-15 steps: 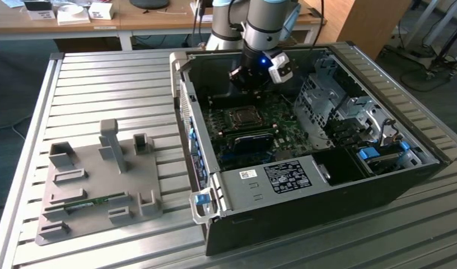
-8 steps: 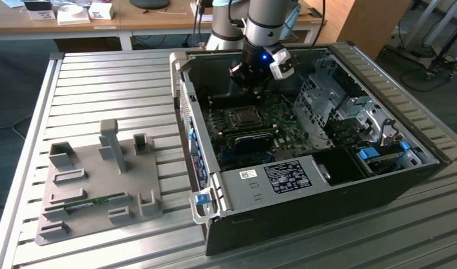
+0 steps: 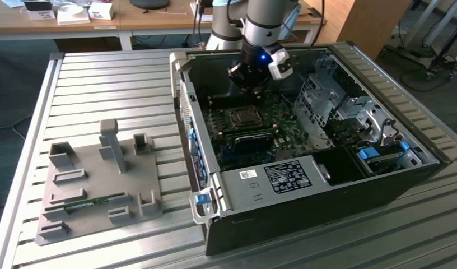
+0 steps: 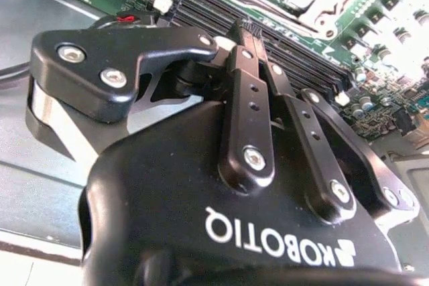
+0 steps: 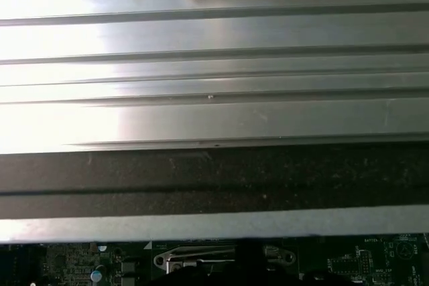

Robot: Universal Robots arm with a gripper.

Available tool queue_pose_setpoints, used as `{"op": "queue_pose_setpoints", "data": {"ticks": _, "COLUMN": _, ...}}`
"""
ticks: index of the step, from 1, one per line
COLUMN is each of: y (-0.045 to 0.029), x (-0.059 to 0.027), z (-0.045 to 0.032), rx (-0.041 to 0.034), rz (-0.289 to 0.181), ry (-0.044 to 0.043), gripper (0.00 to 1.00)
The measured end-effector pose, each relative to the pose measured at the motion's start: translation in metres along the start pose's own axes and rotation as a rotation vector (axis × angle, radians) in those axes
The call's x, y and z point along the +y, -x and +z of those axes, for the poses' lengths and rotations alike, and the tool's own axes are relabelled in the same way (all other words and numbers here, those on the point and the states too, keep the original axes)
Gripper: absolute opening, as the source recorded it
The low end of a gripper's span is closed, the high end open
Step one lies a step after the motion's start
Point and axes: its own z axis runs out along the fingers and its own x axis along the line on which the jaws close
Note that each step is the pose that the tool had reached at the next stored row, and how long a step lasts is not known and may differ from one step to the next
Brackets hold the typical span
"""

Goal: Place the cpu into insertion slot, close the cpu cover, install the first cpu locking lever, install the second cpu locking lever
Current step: 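Install the first cpu locking lever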

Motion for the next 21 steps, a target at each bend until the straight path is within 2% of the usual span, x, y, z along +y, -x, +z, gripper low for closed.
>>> {"op": "queue_pose_setpoints", "data": {"ticks": 11, "y": -0.0033, "x": -0.0019, "z": -0.0002, "rx": -0.0013, "rz": -0.001, "ry": -0.0200, "gripper": 0.10}}
{"op": "queue_pose_setpoints", "data": {"ticks": 21, "y": -0.0026, "x": -0.0154, "z": -0.0017, "rx": -0.0016, "rz": -0.002, "ry": -0.0299, "gripper": 0.10}}
